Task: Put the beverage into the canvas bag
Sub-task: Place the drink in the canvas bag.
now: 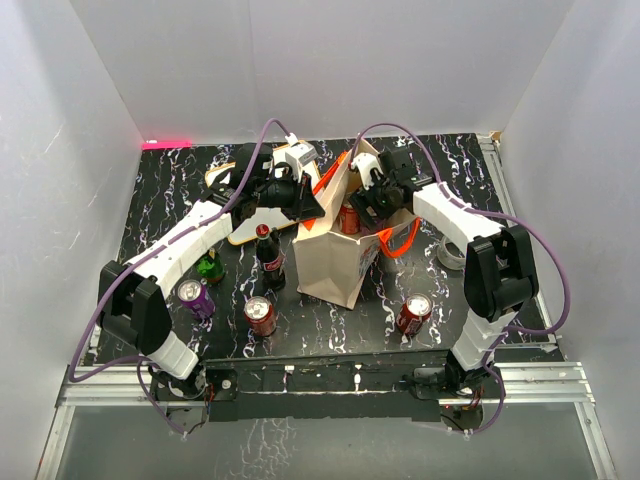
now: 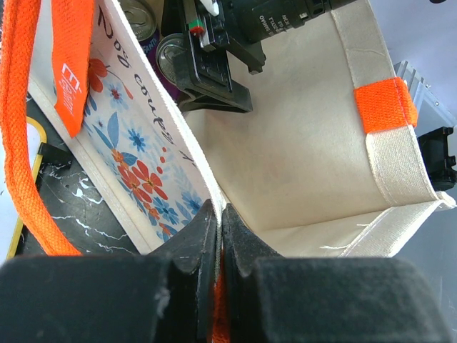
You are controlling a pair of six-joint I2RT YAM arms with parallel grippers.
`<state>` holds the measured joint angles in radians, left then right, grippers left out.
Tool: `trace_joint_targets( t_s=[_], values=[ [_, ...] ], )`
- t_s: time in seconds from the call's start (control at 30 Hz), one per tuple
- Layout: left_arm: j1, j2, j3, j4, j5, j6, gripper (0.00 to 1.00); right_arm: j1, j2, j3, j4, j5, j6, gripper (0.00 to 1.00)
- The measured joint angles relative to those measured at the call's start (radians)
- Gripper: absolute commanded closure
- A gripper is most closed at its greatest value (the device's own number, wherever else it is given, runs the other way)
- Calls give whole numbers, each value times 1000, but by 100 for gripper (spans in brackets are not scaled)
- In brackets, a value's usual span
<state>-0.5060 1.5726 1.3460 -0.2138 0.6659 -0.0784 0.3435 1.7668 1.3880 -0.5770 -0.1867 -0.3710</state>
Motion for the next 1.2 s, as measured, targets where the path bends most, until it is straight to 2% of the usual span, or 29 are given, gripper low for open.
trace_joint_targets(
  t_s=[0.53, 1.2],
  values=[
    [0, 0, 0, 0, -1, 0, 100, -4, -29, 94, -46, -30, 12, 19],
    [0, 0, 0, 0, -17, -8, 100, -6, -211, 150, -57, -52, 42, 19]
  ],
)
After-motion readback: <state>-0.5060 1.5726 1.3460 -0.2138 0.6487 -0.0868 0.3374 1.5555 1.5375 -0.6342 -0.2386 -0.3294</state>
